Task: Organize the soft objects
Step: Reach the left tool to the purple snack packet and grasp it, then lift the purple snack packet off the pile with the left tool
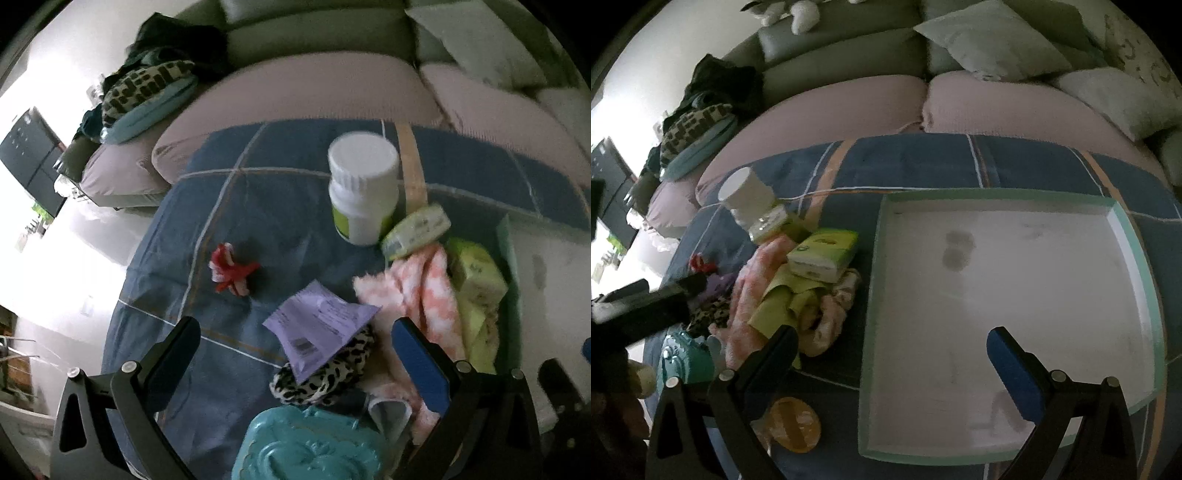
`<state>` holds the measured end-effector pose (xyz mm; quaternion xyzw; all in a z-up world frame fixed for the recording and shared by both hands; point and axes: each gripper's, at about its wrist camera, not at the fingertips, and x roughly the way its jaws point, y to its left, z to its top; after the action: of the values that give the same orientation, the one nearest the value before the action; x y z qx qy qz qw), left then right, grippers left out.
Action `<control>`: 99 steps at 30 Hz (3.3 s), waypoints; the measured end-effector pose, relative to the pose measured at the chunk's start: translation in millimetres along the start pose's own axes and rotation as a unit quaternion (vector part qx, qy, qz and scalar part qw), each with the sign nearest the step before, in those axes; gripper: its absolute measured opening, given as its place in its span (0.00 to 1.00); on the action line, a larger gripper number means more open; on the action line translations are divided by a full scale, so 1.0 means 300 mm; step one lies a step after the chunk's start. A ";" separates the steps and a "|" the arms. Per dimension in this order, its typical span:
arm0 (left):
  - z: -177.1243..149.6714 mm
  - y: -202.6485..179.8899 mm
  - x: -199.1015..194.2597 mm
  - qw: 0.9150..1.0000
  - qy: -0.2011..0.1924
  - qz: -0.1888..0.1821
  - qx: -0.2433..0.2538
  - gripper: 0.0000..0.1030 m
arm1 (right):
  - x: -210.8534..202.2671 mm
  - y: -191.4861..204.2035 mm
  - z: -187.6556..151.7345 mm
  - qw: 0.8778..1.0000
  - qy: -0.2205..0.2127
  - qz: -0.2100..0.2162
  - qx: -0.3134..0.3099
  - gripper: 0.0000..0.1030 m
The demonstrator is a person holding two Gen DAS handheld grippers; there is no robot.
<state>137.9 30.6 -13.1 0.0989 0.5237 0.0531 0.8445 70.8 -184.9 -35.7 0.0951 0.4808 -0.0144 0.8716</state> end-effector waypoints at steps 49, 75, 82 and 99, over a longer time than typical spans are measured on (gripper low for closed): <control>0.029 0.333 0.174 0.976 0.039 -0.148 -0.158 0.20 | 0.060 -0.055 -0.015 0.999 0.031 -0.011 0.020 1.00; 0.241 0.298 0.409 0.966 0.158 -0.142 -0.148 0.66 | 0.063 -0.003 -0.005 0.999 0.032 -0.028 0.003 1.00; 0.314 0.190 0.452 0.970 0.191 -0.087 -0.125 0.70 | 0.061 -0.022 -0.003 0.999 0.031 -0.020 0.014 1.00; 0.287 0.102 0.415 0.980 0.176 -0.020 -0.090 0.48 | 0.026 -0.083 0.014 0.999 0.017 -0.007 0.045 1.00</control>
<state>271.0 75.0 -77.9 0.0011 0.6588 0.0997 0.7457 75.6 -209.7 -43.9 0.1310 0.4951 -0.0404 0.8580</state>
